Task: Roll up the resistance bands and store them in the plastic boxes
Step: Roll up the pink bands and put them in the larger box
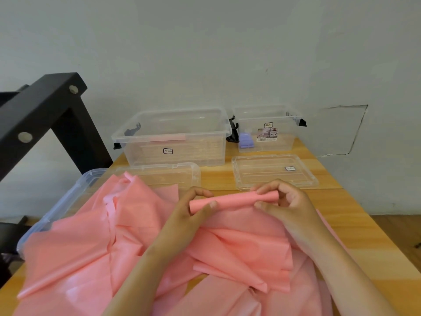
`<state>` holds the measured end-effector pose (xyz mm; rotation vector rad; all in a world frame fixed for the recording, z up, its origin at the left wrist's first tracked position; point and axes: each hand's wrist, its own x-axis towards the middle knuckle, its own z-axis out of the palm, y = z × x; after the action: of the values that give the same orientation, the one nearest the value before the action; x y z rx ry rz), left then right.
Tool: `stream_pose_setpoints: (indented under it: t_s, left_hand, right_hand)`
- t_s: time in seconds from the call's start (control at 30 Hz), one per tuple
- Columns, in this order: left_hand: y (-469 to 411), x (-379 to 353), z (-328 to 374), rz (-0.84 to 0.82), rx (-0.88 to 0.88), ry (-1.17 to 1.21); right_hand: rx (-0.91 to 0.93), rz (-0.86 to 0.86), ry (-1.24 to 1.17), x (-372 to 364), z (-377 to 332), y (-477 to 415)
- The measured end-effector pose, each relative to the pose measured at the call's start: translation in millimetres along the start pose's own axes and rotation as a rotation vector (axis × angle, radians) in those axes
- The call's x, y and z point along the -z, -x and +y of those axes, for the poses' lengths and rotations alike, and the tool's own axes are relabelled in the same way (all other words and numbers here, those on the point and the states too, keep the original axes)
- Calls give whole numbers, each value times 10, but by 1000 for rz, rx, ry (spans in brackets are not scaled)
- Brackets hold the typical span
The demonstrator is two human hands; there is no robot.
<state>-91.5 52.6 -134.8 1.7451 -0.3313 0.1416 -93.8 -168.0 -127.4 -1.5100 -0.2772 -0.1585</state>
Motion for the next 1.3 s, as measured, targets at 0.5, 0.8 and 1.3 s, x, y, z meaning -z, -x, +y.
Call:
stream_pose_setpoints:
  t_s: [0.5,0.8,1.3]
  left_hand:
    - [-20,19,-30,70,-1,29]
    - [-7,-41,-21,45,47,53]
    - [26,-78,-17,111,0,-55]
  right_hand:
    - [-73,22,60,-30,36,-3]
    - [-31,22,29,-9,13,-4]
    - [1,28,90,-70,66,5]
